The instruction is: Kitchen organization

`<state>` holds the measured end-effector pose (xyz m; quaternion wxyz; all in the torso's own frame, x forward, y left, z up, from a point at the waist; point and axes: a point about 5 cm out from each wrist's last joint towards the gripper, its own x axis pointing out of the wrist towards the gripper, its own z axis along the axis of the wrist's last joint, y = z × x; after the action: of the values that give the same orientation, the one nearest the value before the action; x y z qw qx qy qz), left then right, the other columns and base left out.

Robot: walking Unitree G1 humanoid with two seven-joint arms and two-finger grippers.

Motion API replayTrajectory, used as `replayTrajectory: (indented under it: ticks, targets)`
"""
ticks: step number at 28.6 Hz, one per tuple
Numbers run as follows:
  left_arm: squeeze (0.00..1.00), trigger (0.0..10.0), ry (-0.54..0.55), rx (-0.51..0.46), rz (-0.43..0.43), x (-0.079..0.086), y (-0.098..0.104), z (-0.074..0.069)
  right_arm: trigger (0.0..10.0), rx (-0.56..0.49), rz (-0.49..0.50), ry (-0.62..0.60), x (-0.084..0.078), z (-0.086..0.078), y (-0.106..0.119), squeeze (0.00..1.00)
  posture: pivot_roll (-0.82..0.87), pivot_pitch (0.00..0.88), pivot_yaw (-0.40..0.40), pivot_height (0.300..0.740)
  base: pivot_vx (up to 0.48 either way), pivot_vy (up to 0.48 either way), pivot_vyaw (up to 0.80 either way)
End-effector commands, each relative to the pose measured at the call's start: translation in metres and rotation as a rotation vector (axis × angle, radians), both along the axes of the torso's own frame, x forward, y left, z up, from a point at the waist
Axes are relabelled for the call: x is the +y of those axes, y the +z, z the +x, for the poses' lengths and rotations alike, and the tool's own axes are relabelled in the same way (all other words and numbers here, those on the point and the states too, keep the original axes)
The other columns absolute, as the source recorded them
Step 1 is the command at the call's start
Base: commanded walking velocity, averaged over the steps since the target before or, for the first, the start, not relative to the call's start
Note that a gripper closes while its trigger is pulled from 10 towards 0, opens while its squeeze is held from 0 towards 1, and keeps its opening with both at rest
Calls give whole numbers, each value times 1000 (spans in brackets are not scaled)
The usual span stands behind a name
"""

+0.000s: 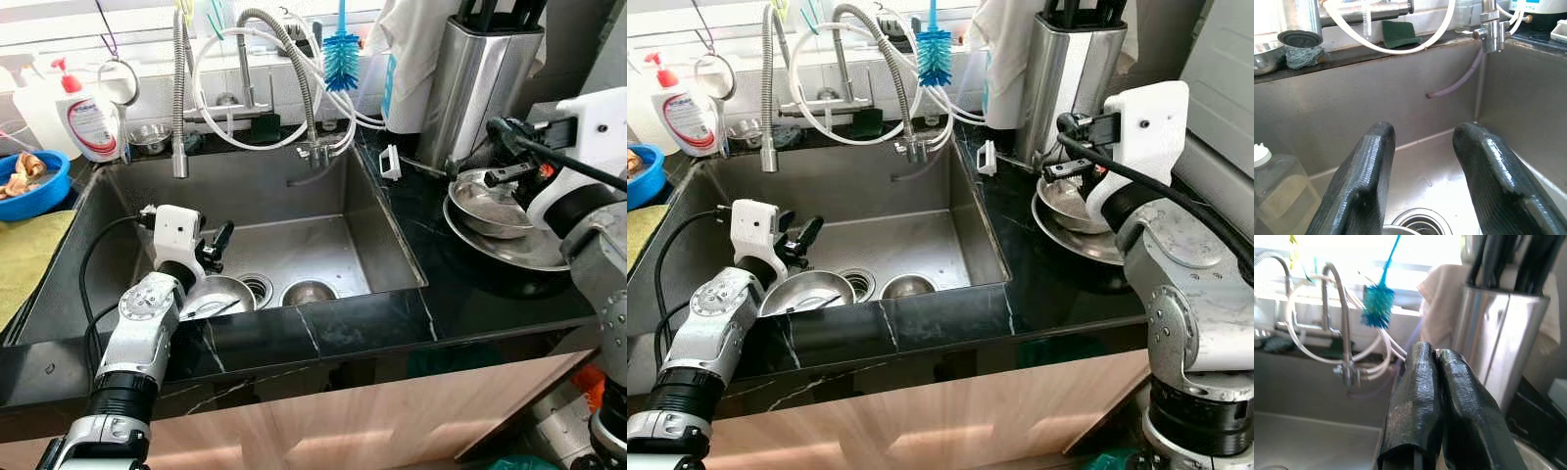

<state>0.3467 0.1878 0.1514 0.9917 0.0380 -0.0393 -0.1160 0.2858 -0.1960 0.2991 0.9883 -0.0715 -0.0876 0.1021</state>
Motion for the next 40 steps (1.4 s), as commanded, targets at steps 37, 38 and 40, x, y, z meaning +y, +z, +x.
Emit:
replayTrajectory:
  ticks: [37, 38, 40]
  targets:
    - [0, 10000, 60, -28, -196, 3, 11, 0, 10000, 66, 753, 430, 14, -36, -56, 0, -109, 0, 39, 740, 0, 0, 0]
    - [0, 10000, 57, -21, -216, 3, 10, 1, 10000, 56, 802, 461, 11, -40, -60, 0, -108, 0, 38, 740, 0, 0, 0]
    - [0, 10000, 52, -16, -243, 3, 11, 1, 10000, 52, 842, 482, 8, -44, -67, 0, -106, 0, 38, 740, 0, 0, 0]
